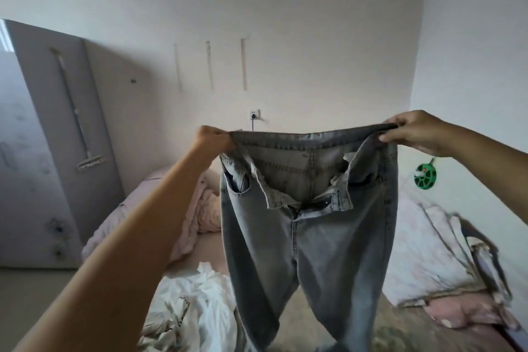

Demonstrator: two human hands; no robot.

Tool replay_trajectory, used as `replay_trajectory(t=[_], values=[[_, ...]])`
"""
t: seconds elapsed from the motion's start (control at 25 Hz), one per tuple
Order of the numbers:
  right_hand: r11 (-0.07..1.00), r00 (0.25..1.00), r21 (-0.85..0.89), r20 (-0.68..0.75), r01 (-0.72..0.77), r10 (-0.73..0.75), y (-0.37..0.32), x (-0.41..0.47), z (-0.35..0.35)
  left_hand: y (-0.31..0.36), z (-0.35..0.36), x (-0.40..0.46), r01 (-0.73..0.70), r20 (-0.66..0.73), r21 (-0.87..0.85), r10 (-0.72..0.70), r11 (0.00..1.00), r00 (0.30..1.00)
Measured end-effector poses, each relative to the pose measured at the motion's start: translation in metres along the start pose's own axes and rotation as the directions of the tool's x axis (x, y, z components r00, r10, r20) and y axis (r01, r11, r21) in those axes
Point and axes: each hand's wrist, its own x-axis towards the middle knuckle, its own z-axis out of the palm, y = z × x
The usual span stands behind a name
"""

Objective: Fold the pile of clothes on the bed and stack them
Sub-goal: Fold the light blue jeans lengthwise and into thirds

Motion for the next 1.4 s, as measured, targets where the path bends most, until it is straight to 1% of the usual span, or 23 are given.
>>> replay_trajectory(t=[0.04,0.08,0.12,0.16,0.24,0.32,0.44,0.52,0.56,0.6,0.64,0.68,0.72,0.76,0.8,0.84,0.92,1.0,1.04,1.12,1.24,1.32,1.4], values=[[0.982,0.998,-0.177,0.009,0.066,-0.066,-0.005,-0.001,-0.006,0.005,-0.008,0.003,-0.123,0.067,0.121,0.115,0.985,0.991],[0.928,0.991,-0.352,-0.005,0.124,-0.135,-0.01,-0.002,-0.011,0.01,-0.014,0.004,-0.231,0.119,0.235,0.208,0.944,0.971],[0.862,0.978,-0.48,-0.032,0.166,-0.206,-0.014,-0.002,-0.014,0.013,-0.019,0.007,-0.309,0.153,0.322,0.273,0.895,0.95],[0.817,0.96,-0.541,-0.061,0.198,-0.273,-0.019,-0.003,-0.014,0.016,-0.023,0.01,-0.348,0.154,0.378,0.312,0.858,0.937],[0.787,0.92,-0.562,-0.113,0.253,-0.376,-0.031,-0.001,-0.014,0.028,-0.025,0.012,-0.366,0.106,0.47,0.36,0.803,0.927],[0.758,0.89,-0.583,-0.123,0.293,-0.439,-0.046,0.005,-0.018,0.043,-0.029,0.013,-0.392,0.07,0.54,0.425,0.745,0.903],[0.699,0.862,-0.647,-0.124,0.304,-0.491,-0.078,0.015,-0.033,0.078,-0.041,0.019,-0.393,-0.014,0.517,0.466,0.761,0.884],[0.667,0.845,-0.681,-0.133,0.302,-0.517,-0.101,0.024,-0.046,0.105,-0.049,0.023,-0.363,-0.039,0.602,0.48,0.712,0.877],[0.664,0.849,-0.688,-0.134,0.291,-0.511,-0.114,0.025,-0.054,0.119,-0.055,0.027,-0.346,-0.037,0.64,0.477,0.686,0.878],[0.679,0.858,-0.676,-0.136,0.286,-0.496,-0.124,0.029,-0.064,0.133,-0.06,0.03,-0.354,-0.026,0.63,0.474,0.691,0.88],[0.707,0.864,-0.641,-0.131,0.3,-0.486,-0.133,0.028,-0.073,0.143,-0.065,0.034,-0.398,0.003,0.537,0.47,0.744,0.883],[0.766,0.873,-0.561,-0.147,0.315,-0.466,-0.14,0.03,-0.084,0.151,-0.071,0.037,-0.447,0.042,0.357,0.464,0.82,0.885],[0.823,0.869,-0.456,-0.183,0.339,-0.459,-0.143,0.03,-0.091,0.154,-0.076,0.038,-0.445,0.058,0.109,0.441,0.889,0.896],[0.86,0.851,-0.363,-0.252,0.358,-0.46,-0.142,0.032,-0.096,0.153,-0.076,0.036,-0.398,0.071,-0.111,0.407,0.911,0.911],[0.873,0.835,-0.326,-0.304,0.362,-0.459,-0.137,0.032,-0.096,0.147,-0.072,0.034,-0.364,0.071,-0.217,0.386,0.906,0.92],[0.876,0.831,-0.344,-0.327,0.339,-0.45,-0.129,0.032,-0.09,0.139,-0.063,0.032,-0.362,0.055,-0.202,0.38,0.91,0.924],[0.854,0.842,-0.427,-0.303,0.298,-0.446,-0.102,0.032,-0.072,0.118,-0.041,0.031,-0.39,-0.014,-0.042,0.389,0.92,0.921],[0.853,0.855,-0.423,-0.271,0.307,-0.442,-0.078,0.033,-0.061,0.097,-0.03,0.034,-0.385,-0.058,-0.006,0.384,0.923,0.922],[0.858,0.874,-0.418,-0.243,0.297,-0.421,-0.068,0.03,-0.057,0.086,-0.028,0.037,-0.368,-0.03,0.031,0.369,0.929,0.929],[0.875,0.919,-0.406,-0.166,0.266,-0.357,-0.052,0.024,-0.052,0.063,-0.027,0.04,-0.316,0.069,0.162,0.309,0.935,0.949],[0.916,0.971,-0.362,-0.093,0.173,-0.22,-0.025,0.015,-0.044,0.031,-0.02,0.034,-0.257,0.121,0.153,0.24,0.954,0.963],[0.947,0.998,-0.315,0.002,0.061,-0.064,-0.001,0.008,-0.035,0.008,-0.011,0.025,-0.18,0.224,0.172,0.14,0.968,0.965],[0.965,0.996,-0.256,0.061,-0.051,0.069,0.026,-0.003,-0.023,-0.023,-0.002,0.017,-0.091,0.323,0.181,0.028,0.979,0.946]])
